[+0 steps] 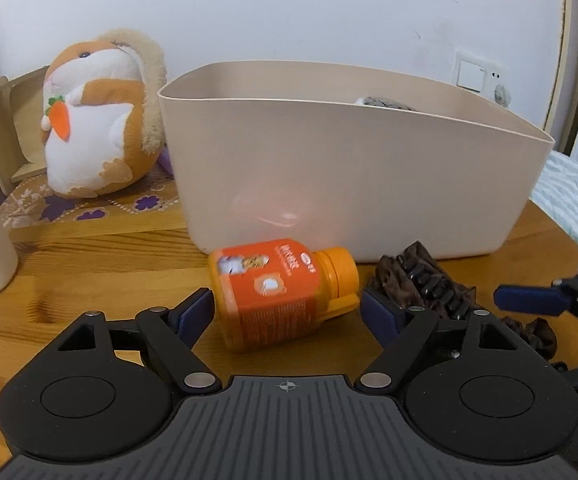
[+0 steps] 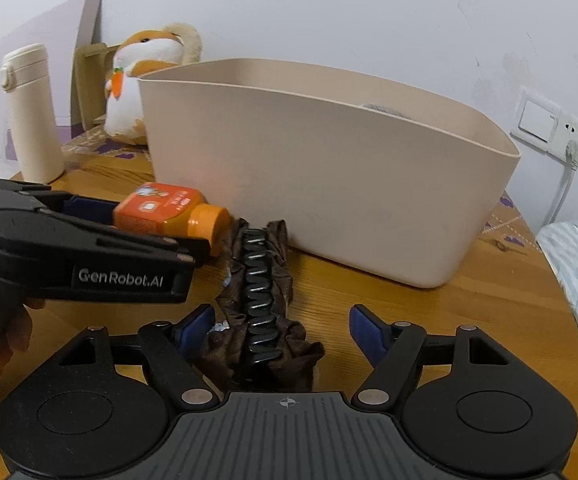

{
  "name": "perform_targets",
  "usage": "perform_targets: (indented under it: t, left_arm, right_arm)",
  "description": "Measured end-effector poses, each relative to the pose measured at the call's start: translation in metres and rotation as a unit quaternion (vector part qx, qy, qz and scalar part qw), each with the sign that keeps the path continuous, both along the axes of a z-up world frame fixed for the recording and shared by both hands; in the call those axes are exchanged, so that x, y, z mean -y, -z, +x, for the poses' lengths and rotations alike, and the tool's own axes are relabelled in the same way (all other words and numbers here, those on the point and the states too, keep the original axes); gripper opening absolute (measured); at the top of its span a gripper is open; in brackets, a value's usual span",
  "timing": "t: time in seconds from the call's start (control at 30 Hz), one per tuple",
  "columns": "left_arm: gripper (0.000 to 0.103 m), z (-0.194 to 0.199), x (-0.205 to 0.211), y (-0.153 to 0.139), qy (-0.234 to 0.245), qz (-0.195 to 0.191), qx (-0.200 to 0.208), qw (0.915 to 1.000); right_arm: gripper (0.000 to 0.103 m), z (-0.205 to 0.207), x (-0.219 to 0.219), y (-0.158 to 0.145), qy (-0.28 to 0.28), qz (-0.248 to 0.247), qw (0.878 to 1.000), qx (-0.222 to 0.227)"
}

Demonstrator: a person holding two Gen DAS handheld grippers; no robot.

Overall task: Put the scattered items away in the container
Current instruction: 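Grasp the orange bottle with the left gripper while the right grasps the brown hair ties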

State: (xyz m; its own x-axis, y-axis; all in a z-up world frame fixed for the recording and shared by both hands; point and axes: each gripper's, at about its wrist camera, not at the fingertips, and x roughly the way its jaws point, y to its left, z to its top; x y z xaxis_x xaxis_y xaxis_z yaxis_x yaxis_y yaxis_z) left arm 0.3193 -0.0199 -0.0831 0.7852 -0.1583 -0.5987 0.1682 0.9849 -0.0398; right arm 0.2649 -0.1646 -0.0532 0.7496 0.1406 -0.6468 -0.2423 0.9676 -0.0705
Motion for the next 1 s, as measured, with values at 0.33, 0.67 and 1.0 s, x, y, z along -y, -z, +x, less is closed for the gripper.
perform_targets:
  t: [0.33,0.67,1.0]
  left_arm:
    - [0.085,0.011,0.003,-0.001,-0.019,-0.03,-0.015,0.9993]
    - [0.087,0.024,0.012,0.01,-0.049,-0.019,-0.009,0.9986]
    - [0.086,0.023,0.018,0.018,-0.05,0.013,-0.002,0.9987]
  right_arm:
    - [0.075,0.01,0.013,0.007,0.016,0.007,1.0,-0.004]
    - [0.075,0.02,0.022,0.008,0.046,0.017,0.999,-0.004]
    - [0.057,0.029,0.024,0.008,0.009,0.042,0.999,-0.011]
